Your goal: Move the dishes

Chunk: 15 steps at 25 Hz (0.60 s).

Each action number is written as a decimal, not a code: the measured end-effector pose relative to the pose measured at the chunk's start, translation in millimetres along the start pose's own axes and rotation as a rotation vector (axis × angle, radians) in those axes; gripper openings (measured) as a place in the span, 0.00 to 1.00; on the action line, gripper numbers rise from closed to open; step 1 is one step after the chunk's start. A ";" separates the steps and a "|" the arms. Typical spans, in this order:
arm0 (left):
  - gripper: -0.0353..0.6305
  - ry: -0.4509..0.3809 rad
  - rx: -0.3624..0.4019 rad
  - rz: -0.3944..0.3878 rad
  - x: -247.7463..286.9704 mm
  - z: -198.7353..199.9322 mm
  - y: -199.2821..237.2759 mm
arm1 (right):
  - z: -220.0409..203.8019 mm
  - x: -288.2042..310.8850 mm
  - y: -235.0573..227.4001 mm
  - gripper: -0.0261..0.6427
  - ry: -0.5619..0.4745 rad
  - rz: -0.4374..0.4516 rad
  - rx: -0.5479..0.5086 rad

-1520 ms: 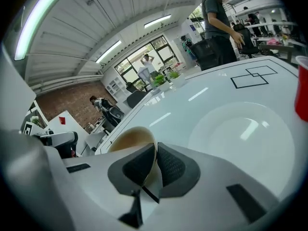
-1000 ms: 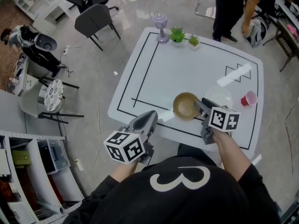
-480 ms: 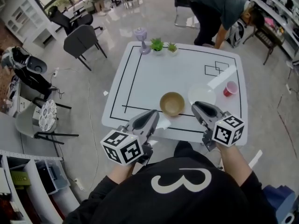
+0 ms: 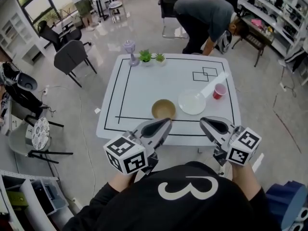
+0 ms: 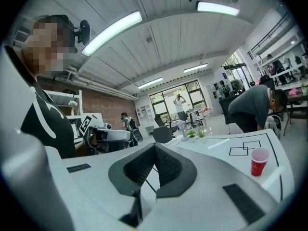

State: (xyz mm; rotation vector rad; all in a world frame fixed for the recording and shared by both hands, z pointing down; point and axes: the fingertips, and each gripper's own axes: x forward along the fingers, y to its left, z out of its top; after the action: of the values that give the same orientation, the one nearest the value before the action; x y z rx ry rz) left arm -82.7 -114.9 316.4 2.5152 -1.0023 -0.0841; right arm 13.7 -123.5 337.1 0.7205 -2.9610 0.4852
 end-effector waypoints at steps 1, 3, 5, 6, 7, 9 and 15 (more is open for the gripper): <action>0.06 -0.002 0.007 -0.016 1.6 1.7 -4.9 | 3.8 -3.3 2.5 0.05 -0.007 0.002 -0.005; 0.06 -0.008 0.021 -0.040 5.6 4.8 -13.3 | 9.6 -9.1 5.4 0.05 -0.023 0.010 -0.008; 0.06 -0.014 0.033 -0.056 9.6 7.4 -21.8 | 13.4 -14.7 7.9 0.05 -0.037 0.036 0.014; 0.06 -0.017 0.038 -0.063 11.6 8.3 -26.8 | 15.0 -17.9 8.9 0.05 -0.042 0.050 0.030; 0.06 -0.020 0.043 -0.069 13.9 8.7 -32.3 | 16.5 -21.9 9.0 0.05 -0.047 0.059 0.044; 0.06 -0.023 0.048 -0.081 20.0 8.6 -43.3 | 18.8 -30.4 6.9 0.05 -0.048 0.061 0.059; 0.06 -0.013 0.043 -0.077 34.5 2.9 -71.4 | 14.8 -51.0 8.9 0.05 -0.012 0.069 0.031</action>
State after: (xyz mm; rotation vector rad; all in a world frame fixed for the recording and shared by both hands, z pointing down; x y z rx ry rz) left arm -12.0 -92.8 287.8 2.5960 -0.9211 -0.1028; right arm 55.3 -98.2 314.0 0.6277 -3.0039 0.5339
